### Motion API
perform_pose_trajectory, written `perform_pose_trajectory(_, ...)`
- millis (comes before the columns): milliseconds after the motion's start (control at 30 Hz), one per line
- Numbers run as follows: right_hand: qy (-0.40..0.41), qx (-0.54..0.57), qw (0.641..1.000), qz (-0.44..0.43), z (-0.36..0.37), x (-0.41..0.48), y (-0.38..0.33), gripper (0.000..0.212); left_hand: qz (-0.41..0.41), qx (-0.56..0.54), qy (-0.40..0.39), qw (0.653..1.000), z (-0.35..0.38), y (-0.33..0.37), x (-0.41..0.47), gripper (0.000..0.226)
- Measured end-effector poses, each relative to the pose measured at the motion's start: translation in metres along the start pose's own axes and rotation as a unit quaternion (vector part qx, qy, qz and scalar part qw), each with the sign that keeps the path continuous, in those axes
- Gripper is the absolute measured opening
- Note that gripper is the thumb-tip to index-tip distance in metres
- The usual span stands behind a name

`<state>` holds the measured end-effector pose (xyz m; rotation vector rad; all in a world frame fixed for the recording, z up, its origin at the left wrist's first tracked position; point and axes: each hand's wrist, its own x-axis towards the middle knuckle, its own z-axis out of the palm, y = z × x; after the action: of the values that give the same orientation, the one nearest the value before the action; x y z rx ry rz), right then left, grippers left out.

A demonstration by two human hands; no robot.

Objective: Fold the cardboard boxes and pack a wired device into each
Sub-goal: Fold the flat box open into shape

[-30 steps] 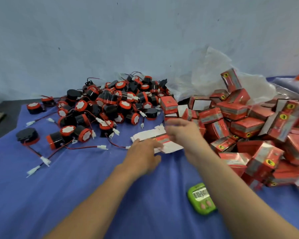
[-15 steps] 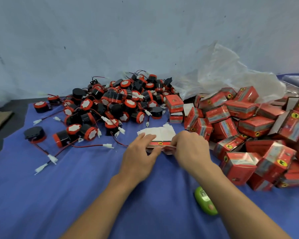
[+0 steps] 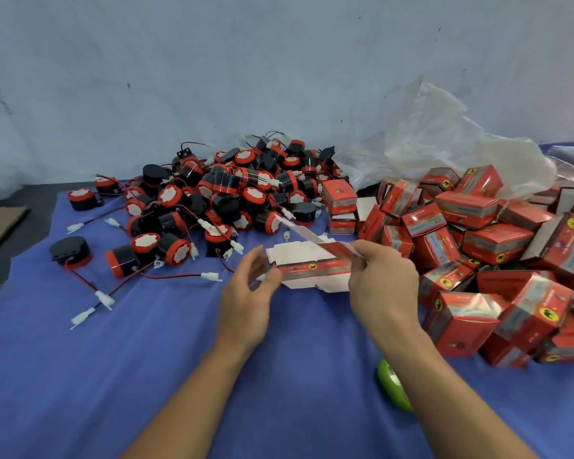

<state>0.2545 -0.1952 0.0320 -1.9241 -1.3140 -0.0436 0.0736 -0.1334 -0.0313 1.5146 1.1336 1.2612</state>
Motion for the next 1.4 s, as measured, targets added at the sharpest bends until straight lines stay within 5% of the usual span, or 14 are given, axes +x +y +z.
perform_pose_trajectory(167,0.115,0.162,0.977,-0.081,0.032,-0.047,-0.028,0.045,-0.082,-0.271,-0.009,0.959,0.000,0.026,-0.005,0.047)
perform_pose_trajectory(267,0.136,0.129,0.964,-0.189,0.051,-0.066,-0.035,0.043,-0.144,-0.355,0.025,0.924,-0.028,0.043,0.009,0.062)
perform_pose_trajectory(367,0.019,0.119,0.974,-0.192,0.059,-0.067,-0.028,0.052,-0.176,-0.250,0.007,0.952,-0.071,0.051,0.024,0.029)
perform_pose_trajectory(467,-0.216,0.204,0.954,-0.035,0.054,-0.072,-0.032,0.066,-0.166,-0.179,-0.027,0.969,-0.102,0.042,0.023,0.026)
perform_pose_trajectory(633,-0.224,0.330,0.915,0.054,0.058,-0.057,-0.060,0.044,-0.171,-0.265,-0.052,0.948,-0.122,0.026,0.005,0.033)
perform_pose_trajectory(800,-0.203,0.304,0.930,0.043,0.072,-0.070,-0.071,0.033,-0.215,-0.272,-0.061,0.936,-0.139,0.011,-0.005,0.043)
perform_pose_trajectory(867,-0.203,0.302,0.931,0.021,0.076,-0.074,-0.070,0.034,-0.230,-0.281,-0.105,0.926,-0.148,0.008,-0.006,0.053)
perform_pose_trajectory(967,-0.211,0.303,0.929,-0.004,0.076,-0.078,-0.068,0.039,-0.237,-0.221,-0.195,0.926,-0.148,0.007,-0.010,0.040)
perform_pose_trajectory(1067,-0.225,0.287,0.931,0.019,0.081,-0.083,-0.066,0.046,-0.223,-0.213,-0.253,0.917,-0.142,0.002,-0.014,0.057)
perform_pose_trajectory(1167,-0.182,0.258,0.948,0.032,0.084,-0.083,-0.064,0.047,-0.166,-0.210,-0.358,0.894,-0.139,0.008,-0.012,0.042)
perform_pose_trajectory(1267,-0.101,0.199,0.974,-0.041,0.081,-0.084,-0.066,0.052,-0.153,-0.175,-0.318,0.919,-0.126,0.007,-0.009,0.054)
perform_pose_trajectory(1400,-0.158,0.186,0.962,-0.118,0.081,-0.090,-0.074,0.075,-0.106,-0.142,-0.169,0.970,-0.101,0.014,-0.017,0.018)
